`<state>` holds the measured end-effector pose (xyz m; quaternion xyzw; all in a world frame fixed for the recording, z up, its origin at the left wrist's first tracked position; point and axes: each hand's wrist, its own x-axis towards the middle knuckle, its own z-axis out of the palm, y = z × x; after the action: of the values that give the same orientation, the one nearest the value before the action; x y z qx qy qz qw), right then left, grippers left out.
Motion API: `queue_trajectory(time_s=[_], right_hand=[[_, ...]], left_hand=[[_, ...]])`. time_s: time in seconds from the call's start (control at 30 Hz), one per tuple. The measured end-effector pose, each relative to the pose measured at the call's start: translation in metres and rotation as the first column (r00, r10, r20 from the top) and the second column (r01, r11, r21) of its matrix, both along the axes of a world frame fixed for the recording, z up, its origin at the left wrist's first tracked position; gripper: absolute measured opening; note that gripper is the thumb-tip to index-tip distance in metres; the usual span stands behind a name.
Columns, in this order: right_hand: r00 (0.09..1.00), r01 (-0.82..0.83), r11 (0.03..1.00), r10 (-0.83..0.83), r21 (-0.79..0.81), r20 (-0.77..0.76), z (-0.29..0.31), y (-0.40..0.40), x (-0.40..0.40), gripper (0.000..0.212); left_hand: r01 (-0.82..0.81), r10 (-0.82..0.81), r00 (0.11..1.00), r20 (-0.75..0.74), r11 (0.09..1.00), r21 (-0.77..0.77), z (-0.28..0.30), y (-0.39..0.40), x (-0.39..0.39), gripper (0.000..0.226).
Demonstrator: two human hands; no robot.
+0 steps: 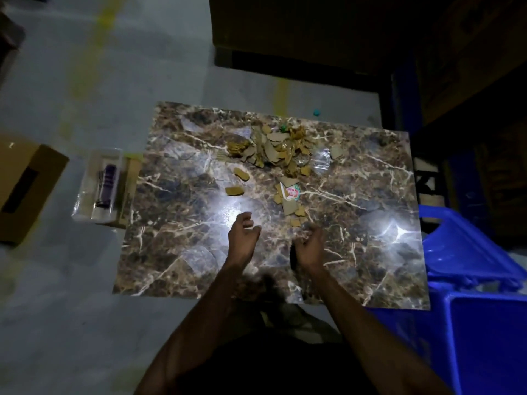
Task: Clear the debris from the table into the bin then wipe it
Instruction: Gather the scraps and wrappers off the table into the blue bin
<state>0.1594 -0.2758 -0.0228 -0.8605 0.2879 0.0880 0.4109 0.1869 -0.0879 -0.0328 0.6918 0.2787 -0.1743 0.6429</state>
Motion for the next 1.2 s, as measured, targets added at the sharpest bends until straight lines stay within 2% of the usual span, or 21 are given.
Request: queue_trajectory(time_s=[0.1, 0.17, 0.3, 0.43, 0.5, 0.6, 0.67, 0.77, 0.83, 0.9, 0.97, 1.03, 1.1, 1.2], right_hand=[[0.999, 0.025, 0.999, -0.027, -0.044, -0.039, 0.000, 0.008, 0.031, 0.050], [1.000, -0.005, 0.999, 0.004, -0.054, -0.021, 0.001, 0.014, 0.050, 0.050], [1.000, -0.026, 0.998, 0.025, 0.049, 0.016, -0.005, 0.025, 0.094, 0.041], [0.990, -0.119, 0.981, 0.105, 0.156, 0.092, -0.004, 0.030, 0.127, 0.043], [0.981, -0.101, 0.978, 0.067, 0.182, 0.182, 0.004, 0.023, 0.136, 0.041], [0.941, -0.108, 0.991, 0.076, 0.082, 0.329, 0.010, 0.003, 0.153, 0.041], [0.934, -0.120, 0.992, 0.101, 0.034, 0.344, 0.010, -0.005, 0.170, 0.051], [0.961, -0.170, 0.986, 0.165, 0.001, 0.222, -0.002, -0.002, 0.197, 0.074], [0.961, -0.230, 0.973, 0.230, -0.015, 0.151, -0.010, 0.004, 0.205, 0.079], [0.948, -0.270, 0.962, 0.272, -0.035, 0.162, -0.016, 0.011, 0.200, 0.075], [0.938, -0.284, 0.959, 0.277, 0.002, 0.207, -0.015, 0.017, 0.185, 0.065], [0.922, -0.296, 0.955, 0.282, 0.015, 0.266, -0.010, 0.018, 0.171, 0.059], [0.904, -0.300, 0.954, 0.293, -0.025, 0.311, -0.001, 0.012, 0.167, 0.057], [0.898, -0.251, 0.968, 0.232, 0.002, 0.373, 0.025, 0.000, 0.184, 0.042]], left_hand=[[-0.027, 0.033, 0.999, -0.035, 0.988, 0.150, 0.006, 0.006, 0.029, 0.062], [-0.033, 0.040, 0.999, -0.027, 0.974, 0.224, 0.005, 0.007, 0.050, 0.064], [0.054, -0.057, 0.998, -0.001, 0.941, 0.333, 0.012, -0.006, 0.090, 0.056], [0.147, -0.155, 0.988, 0.007, 0.948, 0.283, -0.004, -0.013, 0.108, 0.048], [0.109, -0.136, 0.989, 0.065, 0.944, 0.310, -0.004, -0.008, 0.112, 0.033], [-0.037, -0.061, 0.971, 0.229, 0.915, 0.401, 0.014, 0.004, 0.130, 0.023], [-0.054, -0.097, 0.958, 0.271, 0.865, 0.500, 0.019, 0.014, 0.147, 0.043], [0.058, -0.221, 0.956, 0.193, 0.786, 0.615, 0.012, 0.025, 0.177, 0.083], [0.158, -0.296, 0.948, 0.116, 0.756, 0.635, 0.007, 0.022, 0.189, 0.093], [0.234, -0.371, 0.925, 0.084, 0.730, 0.642, 0.003, 0.014, 0.190, 0.087], [0.234, -0.423, 0.893, 0.151, 0.725, 0.648, -0.002, 0.009, 0.182, 0.073], [0.226, -0.448, 0.861, 0.240, 0.760, 0.610, -0.002, 0.007, 0.172, 0.065], [0.214, -0.428, 0.851, 0.302, 0.811, 0.545, -0.002, 0.010, 0.165, 0.063], [0.079, -0.339, 0.858, 0.386, 0.829, 0.553, 0.005, 0.016, 0.170, 0.056]])
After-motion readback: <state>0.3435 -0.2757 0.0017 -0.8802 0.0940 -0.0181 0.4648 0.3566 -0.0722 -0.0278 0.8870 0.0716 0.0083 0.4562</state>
